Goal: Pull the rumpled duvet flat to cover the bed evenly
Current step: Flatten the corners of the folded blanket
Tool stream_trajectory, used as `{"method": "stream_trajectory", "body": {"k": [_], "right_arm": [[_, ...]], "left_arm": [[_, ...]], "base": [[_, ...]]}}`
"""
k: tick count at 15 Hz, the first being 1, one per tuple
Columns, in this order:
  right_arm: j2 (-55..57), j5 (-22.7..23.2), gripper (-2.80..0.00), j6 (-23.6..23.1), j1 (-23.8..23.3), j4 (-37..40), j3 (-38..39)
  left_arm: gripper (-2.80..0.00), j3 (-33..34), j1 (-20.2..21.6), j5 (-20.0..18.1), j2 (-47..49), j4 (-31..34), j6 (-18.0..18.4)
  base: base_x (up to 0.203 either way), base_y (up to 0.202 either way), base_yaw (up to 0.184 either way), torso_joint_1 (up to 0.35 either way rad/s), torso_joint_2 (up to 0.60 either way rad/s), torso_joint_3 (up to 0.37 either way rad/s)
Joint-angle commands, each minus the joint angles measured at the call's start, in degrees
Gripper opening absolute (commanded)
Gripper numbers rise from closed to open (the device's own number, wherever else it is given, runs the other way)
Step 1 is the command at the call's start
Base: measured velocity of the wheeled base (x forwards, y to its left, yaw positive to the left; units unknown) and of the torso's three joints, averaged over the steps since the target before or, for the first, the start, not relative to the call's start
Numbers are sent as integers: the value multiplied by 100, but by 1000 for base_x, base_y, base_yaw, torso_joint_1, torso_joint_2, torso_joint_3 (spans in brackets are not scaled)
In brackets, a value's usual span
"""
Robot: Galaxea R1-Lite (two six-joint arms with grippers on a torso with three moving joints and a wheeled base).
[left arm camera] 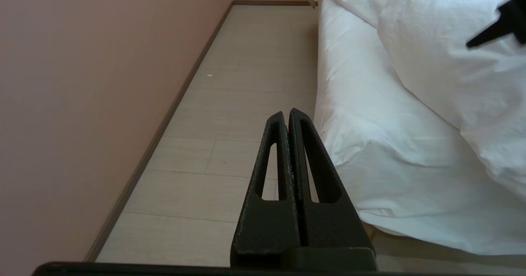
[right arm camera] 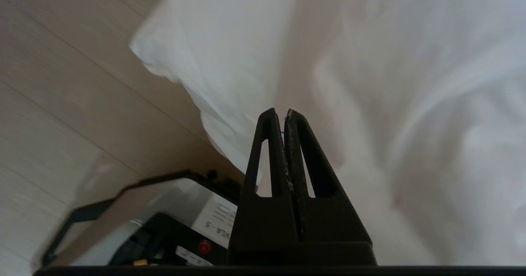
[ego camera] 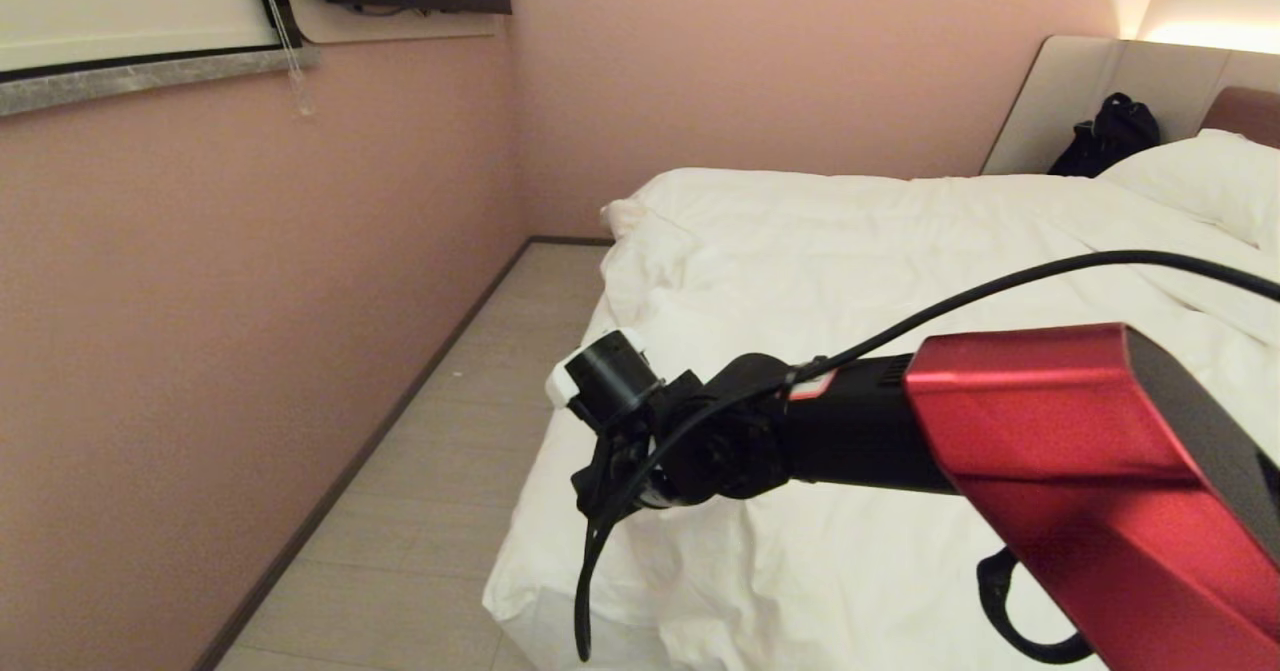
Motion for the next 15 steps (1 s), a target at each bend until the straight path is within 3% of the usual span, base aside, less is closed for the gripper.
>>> {"method": "stream_trajectory", "body": {"k": [1, 7, 8, 13, 15], "right_arm": [[331, -362, -280, -1, 77, 21, -42], [315, -477, -280, 51, 156, 197, -26], [350, -590, 0, 51, 183, 216, -25], [597, -686, 0, 51, 247, 240, -34], [799, -926, 0, 38, 284, 248, -43]], "left_arm": [[-280, 2, 0, -1, 0, 2, -1], [-280, -5, 0, -1, 0, 2, -1], [-280, 2, 0, -1, 0, 2, -1], [-280, 1, 0, -1, 0, 2, -1], [-280, 2, 0, -1, 0, 2, -1]], "base": [[0, 0, 0, 0, 0, 0], [0, 0, 0, 0, 0, 0], [0, 0, 0, 0, 0, 0], [0, 0, 0, 0, 0, 0], [0, 0, 0, 0, 0, 0]]}}
